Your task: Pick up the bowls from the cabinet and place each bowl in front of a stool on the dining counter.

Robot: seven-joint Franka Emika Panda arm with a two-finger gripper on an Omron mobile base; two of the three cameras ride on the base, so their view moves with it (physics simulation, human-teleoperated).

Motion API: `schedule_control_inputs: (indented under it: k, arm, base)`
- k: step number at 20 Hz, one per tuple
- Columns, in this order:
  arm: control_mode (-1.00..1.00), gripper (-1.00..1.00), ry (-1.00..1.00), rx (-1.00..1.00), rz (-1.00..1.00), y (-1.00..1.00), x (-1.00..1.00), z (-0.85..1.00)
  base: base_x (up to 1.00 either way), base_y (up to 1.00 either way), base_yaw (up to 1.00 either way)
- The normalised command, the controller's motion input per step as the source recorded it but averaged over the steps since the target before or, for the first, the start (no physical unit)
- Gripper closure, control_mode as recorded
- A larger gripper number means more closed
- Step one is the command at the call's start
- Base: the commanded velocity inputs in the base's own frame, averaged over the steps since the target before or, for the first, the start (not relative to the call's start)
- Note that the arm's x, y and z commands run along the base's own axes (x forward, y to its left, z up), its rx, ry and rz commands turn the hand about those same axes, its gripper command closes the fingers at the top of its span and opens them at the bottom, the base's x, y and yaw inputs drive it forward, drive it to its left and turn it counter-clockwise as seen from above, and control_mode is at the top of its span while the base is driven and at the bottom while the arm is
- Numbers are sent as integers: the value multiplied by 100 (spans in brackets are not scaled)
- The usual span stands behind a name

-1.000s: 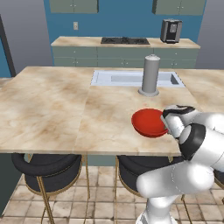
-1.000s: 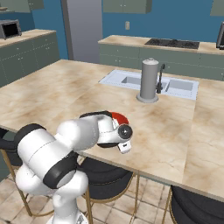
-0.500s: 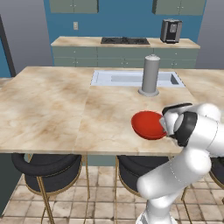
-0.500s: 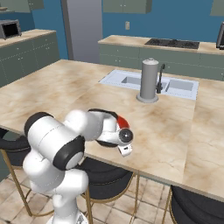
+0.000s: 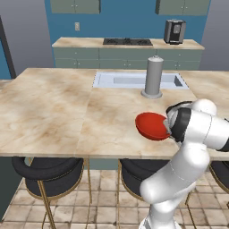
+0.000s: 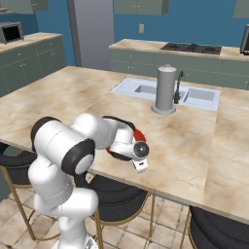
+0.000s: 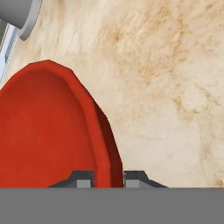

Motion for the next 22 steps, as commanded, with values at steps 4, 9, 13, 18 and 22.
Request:
schedule_control_inputs:
  k: [4, 9, 13, 18, 22]
  arm:
    - [-100, -100, 0, 0, 1, 0, -8, 0]
    - [-100, -100, -1, 0, 4, 0, -20, 25]
    - [-100, -100, -3, 0, 6, 0, -3, 65]
    - [-100, -100, -4, 0, 9, -1, -5, 94]
    - [-100, -100, 1, -5, 13, -2, -21, 100]
  base:
    - [0, 0, 0]
    - [0, 0, 0]
    - [0, 0, 0]
    - [0, 0, 0]
    - [0, 0, 0]
